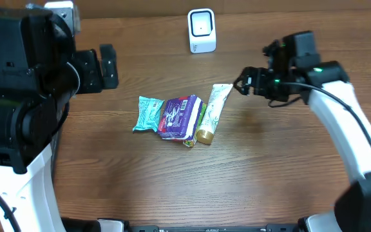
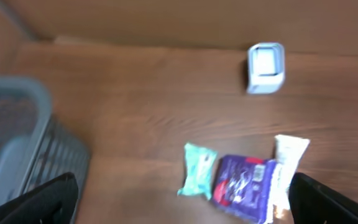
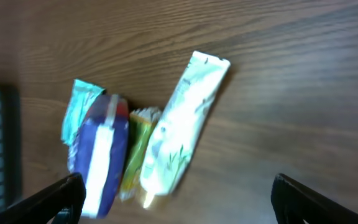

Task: Scan the item barcode
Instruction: 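Raise the left arm clear and reach the right gripper to the white tube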

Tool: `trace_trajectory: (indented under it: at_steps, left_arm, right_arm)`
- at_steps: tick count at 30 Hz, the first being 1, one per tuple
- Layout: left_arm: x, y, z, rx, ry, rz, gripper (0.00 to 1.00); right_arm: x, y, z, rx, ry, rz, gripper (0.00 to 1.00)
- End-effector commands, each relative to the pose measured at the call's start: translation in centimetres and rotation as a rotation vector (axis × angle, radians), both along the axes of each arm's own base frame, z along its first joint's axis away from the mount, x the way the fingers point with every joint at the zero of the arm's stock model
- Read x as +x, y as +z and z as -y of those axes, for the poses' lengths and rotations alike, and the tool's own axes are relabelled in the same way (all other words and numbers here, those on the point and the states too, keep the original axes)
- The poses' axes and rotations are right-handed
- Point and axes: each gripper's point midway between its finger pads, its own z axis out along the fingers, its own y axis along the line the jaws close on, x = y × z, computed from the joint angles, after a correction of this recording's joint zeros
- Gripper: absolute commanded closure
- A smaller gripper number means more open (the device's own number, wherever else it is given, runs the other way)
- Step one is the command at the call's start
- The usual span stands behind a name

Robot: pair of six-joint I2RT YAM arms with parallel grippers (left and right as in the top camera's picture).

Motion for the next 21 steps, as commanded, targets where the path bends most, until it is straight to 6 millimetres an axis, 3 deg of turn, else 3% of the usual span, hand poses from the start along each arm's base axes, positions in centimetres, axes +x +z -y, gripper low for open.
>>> trace_trajectory:
  at_steps: [1, 5, 8, 14, 21]
  left_arm:
    - [0.7, -2.7, -1.8, 0.018, 0.160, -0.099, 0.00]
    - [1.7, -5.8, -1.7, 0.023, 0.177, -0.200, 0.00]
    - [2.5, -7.9, -1.8, 0.028, 0.202, -0.266, 0.00]
    - [4.4, -11.6, -2.0, 0.059, 0.231, -0.378, 0.00]
    - [5.8, -14.3, -1.8, 0.077, 0.231, -0.455, 0.00]
  right_arm:
    - [1.9, -1.9, -1.6, -0.028, -0.030, -0.004, 0.04]
    - [3.2, -5.4, -3.1, -0.020, -0.057, -0.058, 0.07]
    - [3.2, -7.6, -3.5, -0.024, -0.096, -0.118, 0.13]
    - [3.3, -11.3, -4.3, -0.029, -0.154, -0.197, 0.15]
    - [3.9, -11.9, -5.9, -0.016, -0.127, -0.162, 0.17]
